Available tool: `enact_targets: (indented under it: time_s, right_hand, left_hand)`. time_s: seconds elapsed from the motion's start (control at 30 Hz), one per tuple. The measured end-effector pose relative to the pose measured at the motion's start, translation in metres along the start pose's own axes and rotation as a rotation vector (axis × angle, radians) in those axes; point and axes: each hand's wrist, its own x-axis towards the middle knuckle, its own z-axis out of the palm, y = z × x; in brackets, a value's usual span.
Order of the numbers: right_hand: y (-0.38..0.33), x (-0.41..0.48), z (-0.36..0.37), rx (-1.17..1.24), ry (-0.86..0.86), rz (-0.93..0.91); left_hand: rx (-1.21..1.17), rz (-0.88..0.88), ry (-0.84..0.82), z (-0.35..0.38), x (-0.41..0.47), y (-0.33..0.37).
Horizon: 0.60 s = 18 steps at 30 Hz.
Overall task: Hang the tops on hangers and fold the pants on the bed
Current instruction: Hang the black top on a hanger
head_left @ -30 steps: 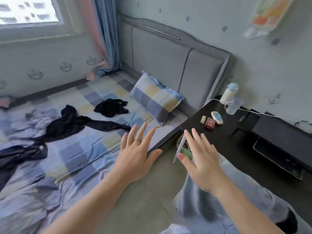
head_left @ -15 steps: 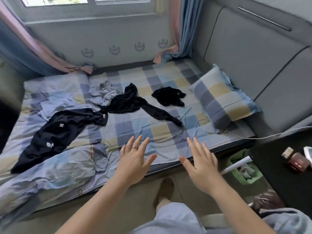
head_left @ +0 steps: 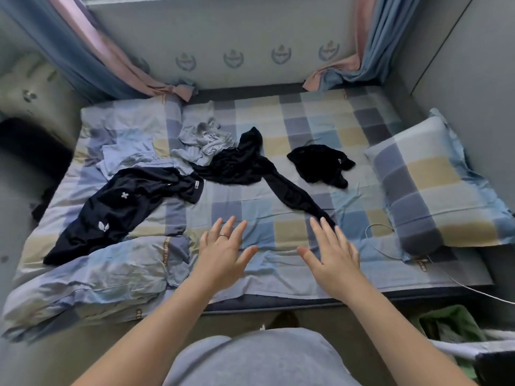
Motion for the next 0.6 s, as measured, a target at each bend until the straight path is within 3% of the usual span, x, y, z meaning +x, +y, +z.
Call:
enact_targets:
  time_s: [0.33,0.6]
  right_hand:
    - [-0.011,0.103,-0.007,0.016,-0.118,-0.074]
    - [-0.042,0.215,0.047,-0.018,-0.141,-0.107]
  left_hand:
    - [-0.043,-0.109,-0.005,-0.015,0.087,-0.018]
    - [0.023,-0.110,-0.007,0.005,0.187,-0.103]
